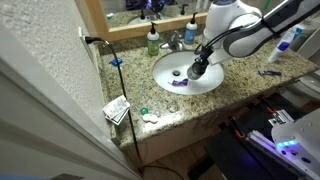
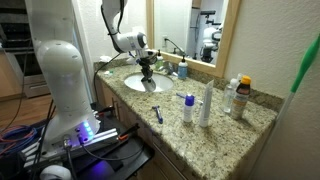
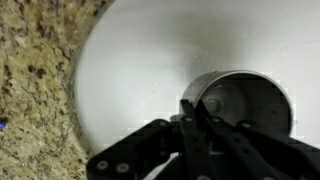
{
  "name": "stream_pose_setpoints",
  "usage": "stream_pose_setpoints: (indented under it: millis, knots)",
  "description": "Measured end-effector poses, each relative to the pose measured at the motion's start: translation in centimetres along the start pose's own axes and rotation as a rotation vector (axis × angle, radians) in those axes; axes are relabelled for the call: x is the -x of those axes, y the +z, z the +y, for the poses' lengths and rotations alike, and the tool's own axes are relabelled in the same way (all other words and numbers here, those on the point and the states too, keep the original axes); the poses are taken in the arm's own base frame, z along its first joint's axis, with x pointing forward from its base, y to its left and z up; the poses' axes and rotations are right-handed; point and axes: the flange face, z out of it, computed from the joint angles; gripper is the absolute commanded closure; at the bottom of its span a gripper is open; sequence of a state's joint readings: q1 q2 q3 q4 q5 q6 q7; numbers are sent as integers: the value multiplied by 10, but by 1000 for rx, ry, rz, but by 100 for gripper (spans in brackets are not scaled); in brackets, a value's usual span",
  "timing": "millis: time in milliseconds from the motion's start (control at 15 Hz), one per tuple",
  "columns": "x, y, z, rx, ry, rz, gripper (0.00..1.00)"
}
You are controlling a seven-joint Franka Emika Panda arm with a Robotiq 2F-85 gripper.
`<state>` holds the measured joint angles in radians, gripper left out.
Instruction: Remove the silver cup out of the sink
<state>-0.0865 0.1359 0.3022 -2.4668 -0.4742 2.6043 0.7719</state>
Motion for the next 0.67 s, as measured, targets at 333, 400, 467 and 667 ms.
stream_pose_setpoints:
  millis: [333, 400, 467, 667]
  knots:
    - [8, -4, 47, -146, 85, 9, 98]
    - [9, -5, 45, -145, 82, 9, 98]
    - [10, -5, 42, -145, 79, 9, 98]
    - [4, -9, 53, -204, 172, -12, 98]
